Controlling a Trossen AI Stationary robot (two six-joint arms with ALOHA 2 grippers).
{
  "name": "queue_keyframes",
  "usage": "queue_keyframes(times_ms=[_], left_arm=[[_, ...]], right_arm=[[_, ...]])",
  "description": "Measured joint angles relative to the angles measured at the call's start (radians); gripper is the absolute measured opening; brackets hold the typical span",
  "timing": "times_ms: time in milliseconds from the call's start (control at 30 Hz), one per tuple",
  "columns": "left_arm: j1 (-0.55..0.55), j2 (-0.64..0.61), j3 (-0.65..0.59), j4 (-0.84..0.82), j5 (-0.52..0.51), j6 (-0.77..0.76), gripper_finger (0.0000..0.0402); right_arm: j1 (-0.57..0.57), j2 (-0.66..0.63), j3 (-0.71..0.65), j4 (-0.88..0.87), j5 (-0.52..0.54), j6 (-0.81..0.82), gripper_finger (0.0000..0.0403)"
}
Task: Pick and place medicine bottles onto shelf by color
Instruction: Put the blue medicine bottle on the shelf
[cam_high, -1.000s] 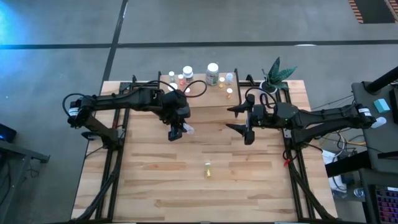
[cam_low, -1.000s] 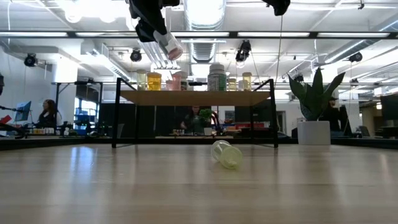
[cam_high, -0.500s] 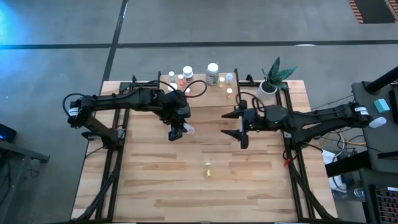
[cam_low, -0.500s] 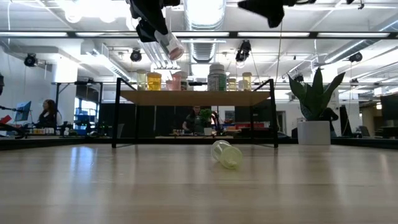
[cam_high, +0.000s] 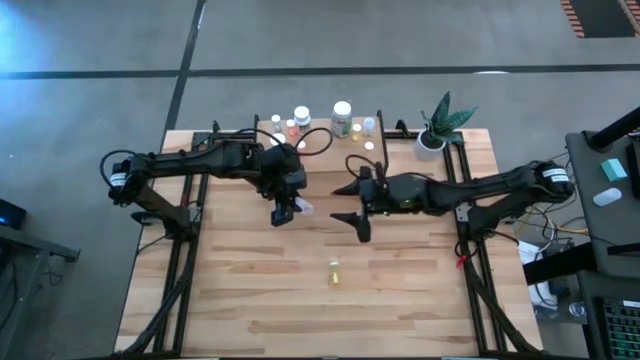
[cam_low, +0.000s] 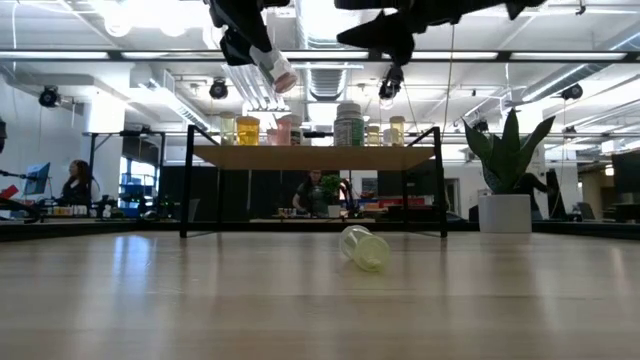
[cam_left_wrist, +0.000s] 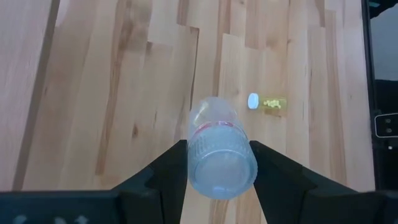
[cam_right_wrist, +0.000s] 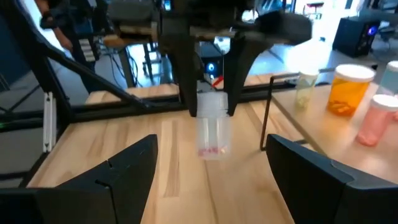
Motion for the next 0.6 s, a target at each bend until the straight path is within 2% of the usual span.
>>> queue_keyframes(times_ms=[433,600], left_arm=[[-0.004,0.000,0.006,-0.002,0.000,-0.006,0.0147],[-0.007,0.000,0.013,-0.001,0.000,-0.028,0.0147]], right_arm=[[-0.008,0.195,0.182,-0.088,0.027,-0.019,0.0288],[-0.015,0.243,0.263,-0.195,0.027,-0.030,0.0288]])
